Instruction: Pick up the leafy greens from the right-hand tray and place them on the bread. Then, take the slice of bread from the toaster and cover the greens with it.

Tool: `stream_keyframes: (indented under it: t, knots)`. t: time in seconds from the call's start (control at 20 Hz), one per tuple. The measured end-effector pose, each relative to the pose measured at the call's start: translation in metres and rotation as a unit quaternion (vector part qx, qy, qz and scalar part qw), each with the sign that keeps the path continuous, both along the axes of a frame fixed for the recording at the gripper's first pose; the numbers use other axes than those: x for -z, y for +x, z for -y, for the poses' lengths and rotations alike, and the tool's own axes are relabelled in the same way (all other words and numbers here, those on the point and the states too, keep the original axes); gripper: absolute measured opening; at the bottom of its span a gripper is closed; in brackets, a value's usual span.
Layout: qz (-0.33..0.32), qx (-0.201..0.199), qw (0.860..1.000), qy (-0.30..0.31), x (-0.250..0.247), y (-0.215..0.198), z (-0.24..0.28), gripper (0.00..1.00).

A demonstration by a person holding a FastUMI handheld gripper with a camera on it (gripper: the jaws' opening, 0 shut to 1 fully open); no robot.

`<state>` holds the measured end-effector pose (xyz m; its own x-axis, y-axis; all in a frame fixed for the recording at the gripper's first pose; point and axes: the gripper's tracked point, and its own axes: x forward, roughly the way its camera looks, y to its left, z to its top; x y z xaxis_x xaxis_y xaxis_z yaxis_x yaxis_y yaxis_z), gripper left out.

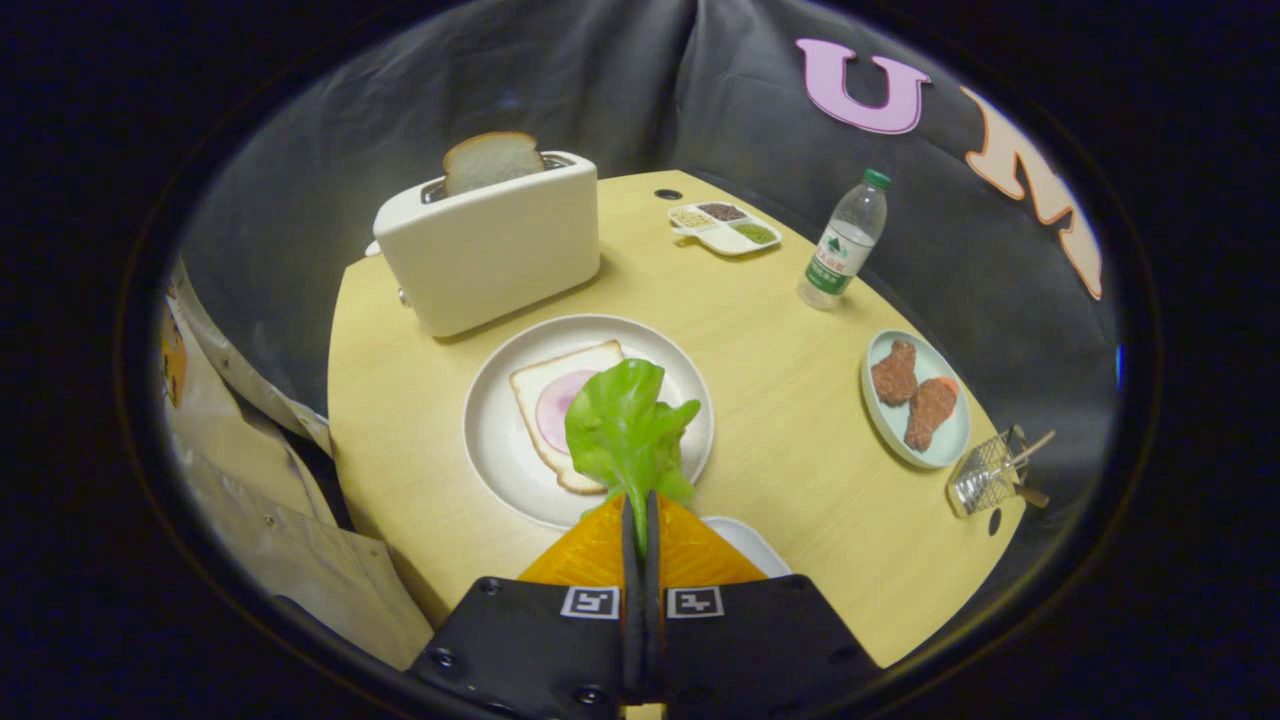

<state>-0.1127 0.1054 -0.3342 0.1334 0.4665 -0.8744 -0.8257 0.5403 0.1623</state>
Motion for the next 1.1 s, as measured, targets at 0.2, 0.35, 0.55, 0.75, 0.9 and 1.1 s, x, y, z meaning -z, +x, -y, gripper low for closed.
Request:
stream_keyframes:
  t: [0.2, 0.35, 0.55, 0.75, 0.9, 1.1]
  knots:
    - [-0.007, -0.008, 1.0, 0.011, 0.003, -0.001, -0.026, 0.04]
    - [-0.014, -0.016, 1.0, 0.016, 0.007, -0.003, -0.043, 0.04]
    - [-0.021, -0.021, 0.999, 0.017, 0.012, -0.004, -0.059, 0.04]
    - [-0.026, -0.025, 0.999, 0.016, 0.022, -0.005, -0.073, 0.04]
    - [-0.033, -0.029, 0.999, 0.018, 0.027, -0.008, -0.083, 0.04]
    - [-0.057, -0.041, 0.997, 0.017, 0.035, -0.019, -0.092, 0.06]
